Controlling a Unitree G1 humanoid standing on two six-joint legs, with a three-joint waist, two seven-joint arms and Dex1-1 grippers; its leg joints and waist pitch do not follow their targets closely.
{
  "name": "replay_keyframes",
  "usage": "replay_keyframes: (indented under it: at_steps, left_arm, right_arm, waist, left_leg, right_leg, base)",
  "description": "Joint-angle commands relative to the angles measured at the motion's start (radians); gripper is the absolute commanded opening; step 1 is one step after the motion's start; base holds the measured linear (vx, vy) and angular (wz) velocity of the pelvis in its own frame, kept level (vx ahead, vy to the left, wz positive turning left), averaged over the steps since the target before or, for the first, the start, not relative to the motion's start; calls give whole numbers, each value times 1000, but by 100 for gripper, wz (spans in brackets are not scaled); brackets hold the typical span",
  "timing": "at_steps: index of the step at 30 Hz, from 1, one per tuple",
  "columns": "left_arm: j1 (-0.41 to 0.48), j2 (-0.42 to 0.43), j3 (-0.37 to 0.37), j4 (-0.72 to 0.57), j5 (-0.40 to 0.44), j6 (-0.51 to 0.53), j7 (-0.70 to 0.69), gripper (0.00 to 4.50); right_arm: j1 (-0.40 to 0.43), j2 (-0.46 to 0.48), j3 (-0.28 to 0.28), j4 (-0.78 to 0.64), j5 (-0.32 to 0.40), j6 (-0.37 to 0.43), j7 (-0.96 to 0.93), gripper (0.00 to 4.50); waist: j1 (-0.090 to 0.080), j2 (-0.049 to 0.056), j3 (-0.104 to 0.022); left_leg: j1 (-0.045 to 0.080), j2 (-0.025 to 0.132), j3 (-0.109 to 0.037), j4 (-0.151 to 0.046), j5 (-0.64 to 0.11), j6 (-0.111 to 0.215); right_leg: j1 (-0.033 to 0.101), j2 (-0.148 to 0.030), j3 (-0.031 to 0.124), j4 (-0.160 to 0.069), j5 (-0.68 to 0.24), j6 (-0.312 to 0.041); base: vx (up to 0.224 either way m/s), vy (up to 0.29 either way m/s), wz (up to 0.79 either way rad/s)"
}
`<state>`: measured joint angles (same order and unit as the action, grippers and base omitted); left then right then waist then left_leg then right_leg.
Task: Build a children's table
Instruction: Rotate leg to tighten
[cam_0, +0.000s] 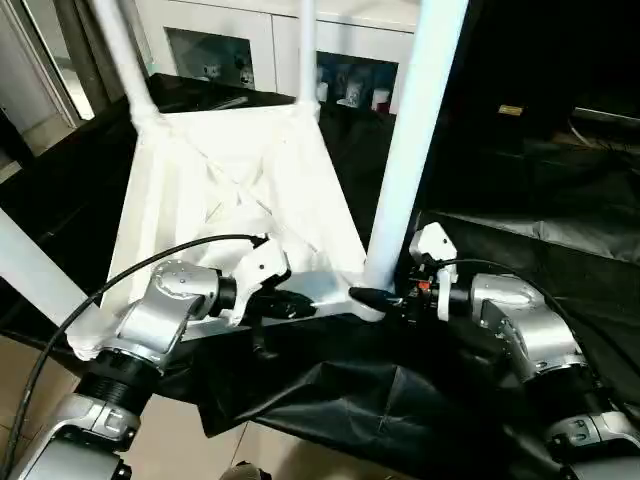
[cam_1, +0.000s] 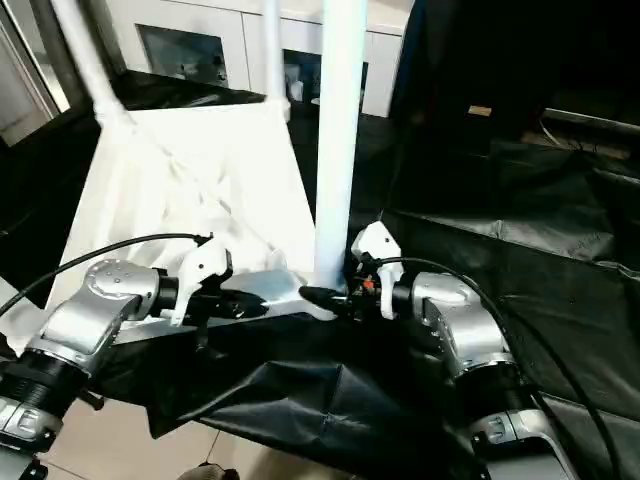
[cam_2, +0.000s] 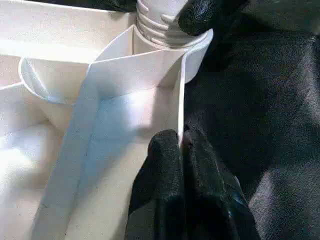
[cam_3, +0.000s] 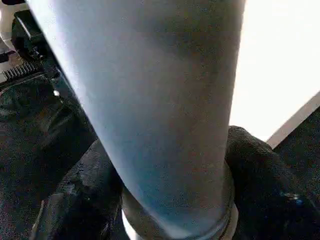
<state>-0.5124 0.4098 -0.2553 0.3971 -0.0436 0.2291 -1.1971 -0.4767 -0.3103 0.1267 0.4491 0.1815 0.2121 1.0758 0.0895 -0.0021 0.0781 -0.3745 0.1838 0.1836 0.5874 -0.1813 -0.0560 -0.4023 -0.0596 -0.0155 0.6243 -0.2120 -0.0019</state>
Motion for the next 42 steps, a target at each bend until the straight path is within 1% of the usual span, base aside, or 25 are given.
replay_keyframes:
  at_steps: [1, 2, 3, 4, 5, 6, 7, 8, 9, 11, 14, 16, 18, 20, 21, 23, 25, 26, 27, 29, 31, 35, 40, 41, 42]
  left_arm:
    - [-3, -22, -3, -5, 1, -17, 44, 0]
    - [-10, -33, 8, 13, 22, -24, 100, 0]
    - [-12, -37, 10, 19, 26, -25, 116, 0]
    - [-21, -47, 17, 35, 40, -24, 162, 0]
    - [-34, -66, 26, 59, 55, -17, 225, 0]
    - [-41, -77, 30, 71, 62, -12, 255, 0]
    - [-52, -95, 38, 91, 72, -4, 305, 0]
    - [-76, -148, 51, 125, 90, 17, 412, 0]
    - [-77, -150, 51, 126, 90, 18, 415, 0]
    - [-96, -192, 57, 152, 99, 30, 490, 0]
    - [-129, -246, 66, 193, 107, 30, 577, 0]
    - [-142, -270, 63, 204, 105, 21, 582, 0]
    - [-146, -276, 53, 202, 101, 4, 548, 0]
    - [-140, -264, 46, 188, 99, -5, 514, 0]
    - [-139, -262, 45, 187, 99, -8, 509, 0]
    - [-134, -252, 41, 180, 95, -16, 483, 0]
    - [-117, -219, 32, 162, 86, -24, 415, 0]
    - [-100, -180, 19, 147, 87, -33, 356, 0]
    - [-97, -171, 17, 144, 87, -37, 343, 0]
    - [-81, -132, 13, 133, 79, -65, 283, 0]
    - [-67, -104, 15, 108, 54, -69, 218, 0]
    - [-53, -77, 14, 77, 24, -64, 146, 0]
    - [-48, -50, 5, 70, 14, -71, 97, 0]
    - [-49, -49, 6, 71, 15, -71, 95, 0]
    - [-50, -49, 6, 71, 15, -71, 95, 0]
  right_arm:
    - [3, 36, 47, -12, -1, 4, 10, 268]
    - [6, 60, 41, 5, -17, -8, -51, 264]
    - [6, 67, 39, 12, -22, -12, -72, 263]
    - [4, 88, 33, 32, -34, -17, -127, 261]
    - [1, 125, 20, 61, -50, -19, -215, 261]
    - [0, 143, 14, 75, -58, -20, -259, 261]
    - [-2, 175, 2, 99, -71, -20, -333, 261]
    - [-6, 251, -22, 151, -98, -21, -508, 261]
    - [-6, 254, -23, 153, -99, -22, -514, 261]
    - [-17, 306, -35, 192, -118, -30, -631, 261]
    - [-45, 364, -46, 238, -128, -26, -734, 260]
    - [-62, 383, -34, 256, -140, -44, -742, 260]
    - [-74, 392, -26, 256, -136, -73, -691, 260]
    - [-77, 384, -27, 245, -124, -84, -638, 316]
    - [-78, 382, -26, 244, -122, -86, -633, 329]
    - [-82, 372, -24, 240, -113, -94, -604, 339]
    - [-80, 329, -5, 214, -103, -95, -518, 366]
    - [-74, 275, 17, 182, -96, -95, -419, 374]
    - [-72, 262, 21, 175, -93, -95, -396, 374]
    - [-66, 201, 28, 147, -69, -88, -283, 374]
    - [-68, 154, 31, 143, -73, -100, -214, 374]
    - [-76, 115, 22, 151, -79, -113, -157, 374]
    - [-82, 76, 30, 155, -86, -112, -92, 374]
    - [-83, 77, 30, 159, -86, -113, -89, 341]
    - [-83, 78, 29, 161, -85, -113, -88, 341]
  waist:
    - [2, -13, -73]
    - [0, -17, -73]
    - [0, -14, -71]
    - [-2, -13, -68]
    - [-2, -14, -69]
    - [-6, -13, -63]
    - [-6, -13, -62]
    - [-8, -17, -63]
    - [-11, -13, -61]
    - [-10, -12, -62]
    - [-9, -11, -61]
    - [-7, -12, -62]
    - [-5, -14, -65]
    - [-4, -10, -67]
    - [-5, -12, -67]
    - [-5, -10, -70]
    - [-5, -9, -73]
    - [-5, -10, -76]
    - [-5, -9, -78]
    - [-4, -9, -82]
    - [-3, -7, -86]
    - [-3, -4, -88]
    - [5, -3, -87]
    - [6, -3, -85]
    - [5, -3, -84]
  left_leg:
    - [12, 43, -11, -61, -110, 65]
    - [12, 43, -9, -61, -113, 65]
    - [13, 43, -10, -62, -119, 60]
    - [16, 43, -11, -65, -151, 42]
    - [17, 44, -11, -66, -155, 35]
    - [19, 42, -10, -71, -181, 15]
    - [20, 41, -14, -73, -202, 3]
    - [22, 42, -15, -77, -232, -15]
    - [27, 43, -15, -79, -249, -33]
    - [27, 41, -19, -82, -275, -44]
    - [32, 41, -19, -82, -311, -43]
    - [32, 40, -19, -82, -310, -34]
    - [23, 39, -19, -83, -282, -23]
    - [19, 40, -19, -82, -260, -16]
    - [18, 39, -17, -81, -254, -10]
    - [13, 38, -19, -81, -243, -5]
    - [14, 39, -19, -80, -235, -2]
    - [11, 39, -18, -77, -214, 5]
    - [7, 40, -17, -73, -188, 16]
    - [8, 40, -16, -68, -157, 32]
    - [8, 39, -12, -62, -114, 46]
    - [9, 41, -10, -58, -87, 61]
    - [14, 45, -6, -57, -110, 61]
    - [16, 46, -6, -58, -121, 56]
    - [17, 46, -6, -59, -134, 49]
  right_leg:
    - [53, -73, 32, -58, 5, -286]
    - [51, -74, 33, -63, -19, -278]
    - [48, -74, 34, -64, -37, -276]
    - [46, -75, 34, -72, -110, -259]
    - [46, -76, 35, -73, -125, -254]
    - [39, -76, 36, -81, -186, -242]
    - [41, -77, 35, -83, -232, -230]
    - [41, -79, 35, -89, -303, -206]
    - [30, -79, 38, -93, -344, -189]
    - [31, -81, 38, -99, -389, -166]
    - [22, -77, 40, -105, -405, -150]
    - [21, -77, 42, -106, -392, -144]
    - [28, -78, 41, -101, -346, -144]
    - [31, -77, 40, -96, -300, -152]
    - [31, -76, 40, -95, -282, -157]
    - [37, -78, 39, -92, -265, -163]
    - [39, -77, 37, -90, -244, -168]
    - [44, -77, 37, -86, -213, -174]
    - [48, -76, 36, -81, -160, -184]
    - [50, -75, 35, -73, -84, -202]
    - [53, -72, 34, -64, 5, -236]
    - [54, -68, 30, -53, 84, -273]
    - [52, -68, 29, -55, 53, -285]
    - [50, -70, 29, -58, 29, -284]
    - [49, -71, 31, -60, 6, -281]
  base:
    - [0, 0, 0]
    - [0, 0, 0]
    - [0, 0, 0]
    - [0, 0, 0]
    - [0, 0, 0]
    - [0, 0, 0]
    - [0, 0, 0]
    - [0, 0, 0]
    - [0, 0, 0]
    - [0, 0, 0]
    - [0, 0, 0]
    - [0, 0, 0]
    - [0, 0, 0]
    - [0, 0, 0]
    - [0, 0, 0]
    - [0, 0, 0]
    - [0, 0, 0]
    - [0, 0, 0]
    - [0, 0, 0]
    - [0, 0, 0]
    - [0, 0, 0]
    - [0, 0, 0]
    - [0, 0, 0]
    - [0, 0, 0]
    - [0, 0, 0]
